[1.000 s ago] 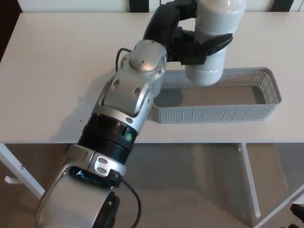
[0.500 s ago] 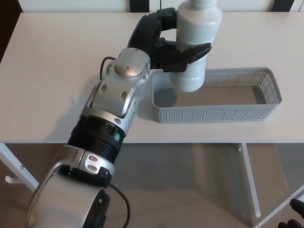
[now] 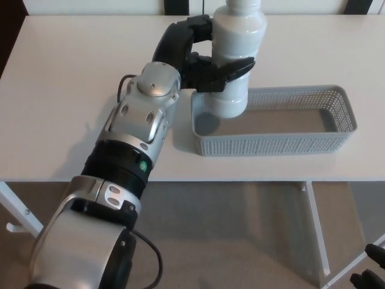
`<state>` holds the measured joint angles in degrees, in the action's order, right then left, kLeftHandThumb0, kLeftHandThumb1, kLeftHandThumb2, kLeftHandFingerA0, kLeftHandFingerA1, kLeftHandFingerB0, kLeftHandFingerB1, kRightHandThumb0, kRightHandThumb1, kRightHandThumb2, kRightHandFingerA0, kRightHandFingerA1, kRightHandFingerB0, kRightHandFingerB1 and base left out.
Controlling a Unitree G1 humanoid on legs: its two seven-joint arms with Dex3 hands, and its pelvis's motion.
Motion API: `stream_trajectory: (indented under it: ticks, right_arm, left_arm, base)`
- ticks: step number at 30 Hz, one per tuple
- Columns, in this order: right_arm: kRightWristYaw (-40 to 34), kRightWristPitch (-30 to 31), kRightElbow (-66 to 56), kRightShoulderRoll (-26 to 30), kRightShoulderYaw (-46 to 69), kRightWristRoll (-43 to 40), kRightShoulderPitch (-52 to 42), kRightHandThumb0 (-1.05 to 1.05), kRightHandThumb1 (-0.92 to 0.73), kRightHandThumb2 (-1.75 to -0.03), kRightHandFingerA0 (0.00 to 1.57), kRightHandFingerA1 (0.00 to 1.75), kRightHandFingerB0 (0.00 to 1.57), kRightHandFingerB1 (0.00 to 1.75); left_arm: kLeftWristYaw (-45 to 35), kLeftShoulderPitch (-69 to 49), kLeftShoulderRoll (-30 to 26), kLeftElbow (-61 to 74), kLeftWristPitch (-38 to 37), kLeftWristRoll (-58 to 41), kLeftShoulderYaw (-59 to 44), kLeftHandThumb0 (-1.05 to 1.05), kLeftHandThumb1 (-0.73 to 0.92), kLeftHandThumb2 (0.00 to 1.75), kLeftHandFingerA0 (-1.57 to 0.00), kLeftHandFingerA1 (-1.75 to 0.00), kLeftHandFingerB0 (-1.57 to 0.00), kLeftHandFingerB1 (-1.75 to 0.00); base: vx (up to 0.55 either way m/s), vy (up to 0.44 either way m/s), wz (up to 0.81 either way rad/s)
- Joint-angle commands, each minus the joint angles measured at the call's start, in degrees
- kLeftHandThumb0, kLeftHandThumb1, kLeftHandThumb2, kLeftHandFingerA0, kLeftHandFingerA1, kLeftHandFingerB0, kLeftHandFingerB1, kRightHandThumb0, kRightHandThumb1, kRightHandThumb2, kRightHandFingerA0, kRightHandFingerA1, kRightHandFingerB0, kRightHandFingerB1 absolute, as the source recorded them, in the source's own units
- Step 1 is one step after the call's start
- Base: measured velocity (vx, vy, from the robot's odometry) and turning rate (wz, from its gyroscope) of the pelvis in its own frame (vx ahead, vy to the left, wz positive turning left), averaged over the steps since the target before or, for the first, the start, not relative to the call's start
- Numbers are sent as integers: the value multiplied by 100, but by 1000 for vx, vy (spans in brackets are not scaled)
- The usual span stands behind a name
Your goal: The robot walk up to a desk on which a bottle is kept on the left hand side and a container is kept on the right hand side. The robot uses its left hand to pick up the bottle and places it in the container.
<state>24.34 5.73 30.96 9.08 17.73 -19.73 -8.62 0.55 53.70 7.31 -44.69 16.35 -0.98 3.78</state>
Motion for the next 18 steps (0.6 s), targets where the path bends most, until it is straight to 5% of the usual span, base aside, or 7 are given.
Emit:
stream_trajectory:
  ticks: [1,5,6,12,14,17,18]
  right_arm:
    - [-43,42,-41,86,-7,41,-7,-55,-42,-54,35,43,38,37]
    - [-41,46,-40,101,-11,37,66,-55,-42,-54,35,43,38,38]
    - [-44,30,-43,110,-15,48,72,-54,-43,-54,35,43,38,38]
    - [-49,36,-39,102,-11,38,107,-53,-43,-54,36,43,38,38]
    - [-57,30,-44,98,-12,43,107,-54,-42,-53,37,43,39,38]
    - [-87,31,-60,91,-10,51,103,-51,-43,-54,38,44,39,39]
    - [-104,38,-52,90,-5,52,109,-53,-42,-54,38,43,40,38]
  left_arm:
    - [-1236,104,-205,128,83,-252,56,-82,49,85,0,0,0,0]
    - [-1285,101,-244,137,83,-291,-26,-83,59,59,0,0,0,0]
    - [-1333,116,-268,109,80,-294,-42,-84,49,84,0,0,0,0]
    - [-1447,103,-377,26,-103,-243,-55,-88,49,91,0,0,0,0]
    - [-1459,97,-396,33,-104,-231,-53,-96,58,63,0,-2,0,0]
    - [-1452,104,-433,121,15,-221,-53,-88,50,91,0,-2,0,0]
    - [-1475,133,-485,209,81,-215,-52,-90,62,58,0,0,0,0]
  base:
    - [0,0,0]
    - [0,0,0]
    - [0,0,0]
    - [0,0,0]
    - [0,0,0]
    - [0,0,0]
    - [0,0,0]
